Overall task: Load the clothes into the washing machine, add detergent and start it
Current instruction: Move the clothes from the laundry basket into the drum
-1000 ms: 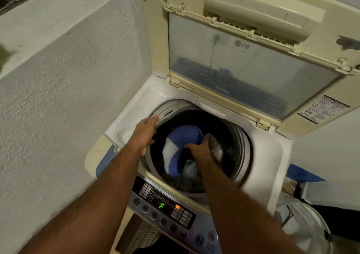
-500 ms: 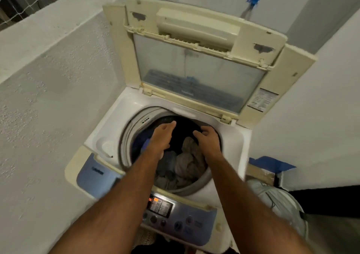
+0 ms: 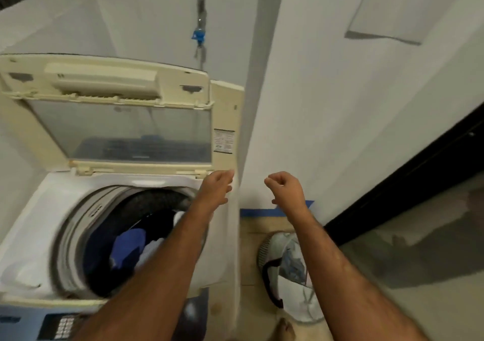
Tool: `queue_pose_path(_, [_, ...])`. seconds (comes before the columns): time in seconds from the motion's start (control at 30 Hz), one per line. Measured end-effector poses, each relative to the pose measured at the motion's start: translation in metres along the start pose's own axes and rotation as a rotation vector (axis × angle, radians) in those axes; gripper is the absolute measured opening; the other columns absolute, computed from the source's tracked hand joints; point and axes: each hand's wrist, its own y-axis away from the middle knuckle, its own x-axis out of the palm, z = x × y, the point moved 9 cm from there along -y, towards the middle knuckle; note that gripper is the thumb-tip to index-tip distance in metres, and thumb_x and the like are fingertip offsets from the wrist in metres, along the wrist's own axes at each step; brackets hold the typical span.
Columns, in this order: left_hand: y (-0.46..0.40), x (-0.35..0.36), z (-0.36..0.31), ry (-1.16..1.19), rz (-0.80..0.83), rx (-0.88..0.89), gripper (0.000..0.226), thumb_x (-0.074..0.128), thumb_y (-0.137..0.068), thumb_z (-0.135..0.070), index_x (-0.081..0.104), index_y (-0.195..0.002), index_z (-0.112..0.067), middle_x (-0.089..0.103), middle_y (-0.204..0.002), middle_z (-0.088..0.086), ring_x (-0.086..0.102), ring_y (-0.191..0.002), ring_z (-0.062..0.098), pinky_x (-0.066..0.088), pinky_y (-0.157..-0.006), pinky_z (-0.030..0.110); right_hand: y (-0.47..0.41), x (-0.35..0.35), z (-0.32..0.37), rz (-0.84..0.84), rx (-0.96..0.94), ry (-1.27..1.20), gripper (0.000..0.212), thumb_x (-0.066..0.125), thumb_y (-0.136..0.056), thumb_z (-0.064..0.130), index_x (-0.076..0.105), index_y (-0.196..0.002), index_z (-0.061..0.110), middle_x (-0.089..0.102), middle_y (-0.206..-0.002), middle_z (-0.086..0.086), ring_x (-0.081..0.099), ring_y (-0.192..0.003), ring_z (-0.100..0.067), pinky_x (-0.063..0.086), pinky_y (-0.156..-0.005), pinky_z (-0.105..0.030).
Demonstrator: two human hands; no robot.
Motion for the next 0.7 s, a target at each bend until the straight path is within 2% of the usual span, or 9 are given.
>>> queue_pose_path(0.17, [-0.008, 0.087, -0.013, -0.053, 0.087, 0.029, 0.017, 0.050, -0.096, -0.043, 0.058, -0.100, -0.028, 0.062, -0.115, 0.002, 0.060, -0.107, 0.019, 0.051, -0.092, 0.043, -0.018, -0.098, -0.054, -0.077, 0.076, -0.014, 0.013, 0.068, -0.086, 0.027, 0.066, -0.096, 0.018, 0.065, -0.087, 0.003, 0.063, -0.083, -0.020, 0.057, -0.076, -0.040])
queue_pose_path(0.33, [-0.018, 0.189, 0.006, -0.072, 0.119, -0.026, 0.020, 0.051, -0.096, -0.041, 0.057, -0.104, -0.023, 0.061, -0.114, 0.000, 0.059, -0.106, 0.018, 0.051, -0.090, 0.041, -0.039, -0.185, -0.126, -0.099, 0.157, 0.067, 0.015, 0.067, -0.087, 0.025, 0.067, -0.098, 0.014, 0.067, -0.090, 0.000, 0.066, -0.091, -0.024, 0.056, -0.085, -0.043])
queue_pose_path(0.43, [-0.018, 0.248, 0.029, -0.099, 0.137, -0.076, 0.016, 0.051, -0.097, -0.039, 0.059, -0.091, -0.026, 0.061, -0.103, 0.000, 0.060, -0.093, 0.015, 0.050, -0.079, 0.035, -0.048, -0.224, -0.177, -0.084, 0.206, 0.099, 0.011, 0.067, -0.087, 0.028, 0.066, -0.091, 0.018, 0.065, -0.082, 0.004, 0.065, -0.084, -0.022, 0.057, -0.082, -0.044])
queue_pose_path(0.53, [-0.015, 0.295, 0.059, -0.146, 0.145, -0.127, 0.016, 0.051, -0.098, -0.035, 0.059, -0.087, -0.025, 0.059, -0.092, 0.000, 0.056, -0.082, 0.014, 0.046, -0.069, 0.030, -0.050, -0.249, -0.234, -0.036, 0.295, 0.120, 0.011, 0.068, -0.086, 0.032, 0.063, -0.084, 0.022, 0.065, -0.079, 0.005, 0.065, -0.082, -0.021, 0.058, -0.079, -0.046])
queue_pose_path(0.63, [-0.012, 0.321, 0.090, -0.219, 0.159, -0.187, 0.021, 0.051, -0.096, -0.042, 0.061, -0.090, -0.024, 0.063, -0.098, -0.001, 0.060, -0.093, 0.017, 0.050, -0.083, 0.036, -0.045, -0.261, -0.287, 0.002, 0.393, 0.121, 0.010, 0.069, -0.084, 0.031, 0.063, -0.079, 0.025, 0.068, -0.082, 0.001, 0.067, -0.084, -0.023, 0.058, -0.079, -0.048])
queue_pose_path(0.7, [-0.014, 0.334, 0.111, -0.253, 0.161, -0.233, 0.026, 0.051, -0.097, -0.040, 0.062, -0.086, -0.020, 0.064, -0.095, 0.001, 0.061, -0.089, 0.015, 0.049, -0.080, 0.032, -0.041, -0.260, -0.323, 0.030, 0.445, 0.120, 0.011, 0.070, -0.083, 0.029, 0.063, -0.076, 0.026, 0.068, -0.080, -0.002, 0.067, -0.083, -0.026, 0.058, -0.077, -0.051])
